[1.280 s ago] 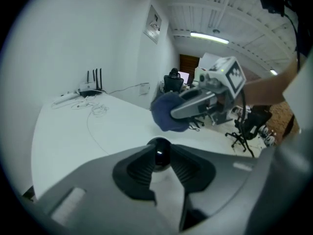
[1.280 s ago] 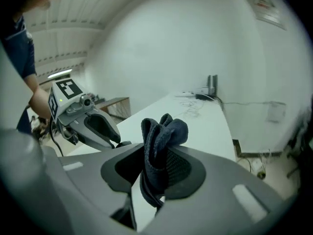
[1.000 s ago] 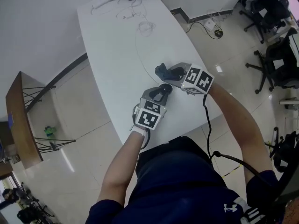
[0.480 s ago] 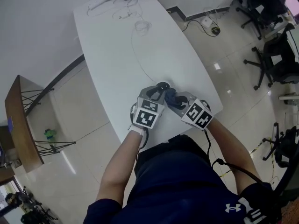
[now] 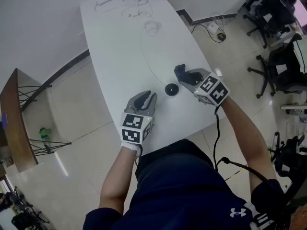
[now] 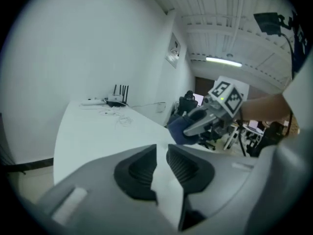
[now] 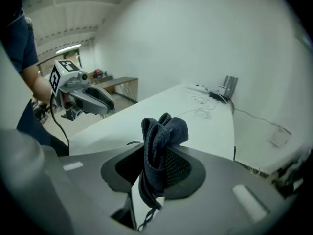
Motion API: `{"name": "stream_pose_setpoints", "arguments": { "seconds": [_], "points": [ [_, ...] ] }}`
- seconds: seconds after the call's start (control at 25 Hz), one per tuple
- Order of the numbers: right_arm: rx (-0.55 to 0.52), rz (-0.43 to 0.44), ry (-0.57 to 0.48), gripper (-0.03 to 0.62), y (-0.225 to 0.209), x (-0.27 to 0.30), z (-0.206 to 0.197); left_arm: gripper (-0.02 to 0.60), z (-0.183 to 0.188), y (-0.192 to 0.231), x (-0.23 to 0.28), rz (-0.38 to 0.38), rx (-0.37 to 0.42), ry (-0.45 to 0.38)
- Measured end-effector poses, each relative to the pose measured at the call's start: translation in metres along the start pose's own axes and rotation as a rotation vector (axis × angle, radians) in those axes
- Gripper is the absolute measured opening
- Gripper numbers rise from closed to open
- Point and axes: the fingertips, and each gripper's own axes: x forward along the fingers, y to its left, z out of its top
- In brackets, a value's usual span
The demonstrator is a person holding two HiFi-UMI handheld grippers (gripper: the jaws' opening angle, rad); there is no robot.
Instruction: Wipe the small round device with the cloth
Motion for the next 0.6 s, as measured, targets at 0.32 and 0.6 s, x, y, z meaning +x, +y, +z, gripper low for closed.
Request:
{"name": "stream_pose_setpoints", "arguments": {
  "seconds": [0.32, 0.6],
  "points": [
    [-0.385, 0.108, 0.124, 0.109, 0.041, 0.038, 0.055, 0.066, -0.025, 0.014, -0.024, 0.034, -0.035, -0.011],
    [-0.626, -0.011, -0.008, 0.108, 0.119, 0.027, 0.039, 0.061, -0.032, 0.025, -0.028, 0.048, -0.042, 0.012]
  ]
}}
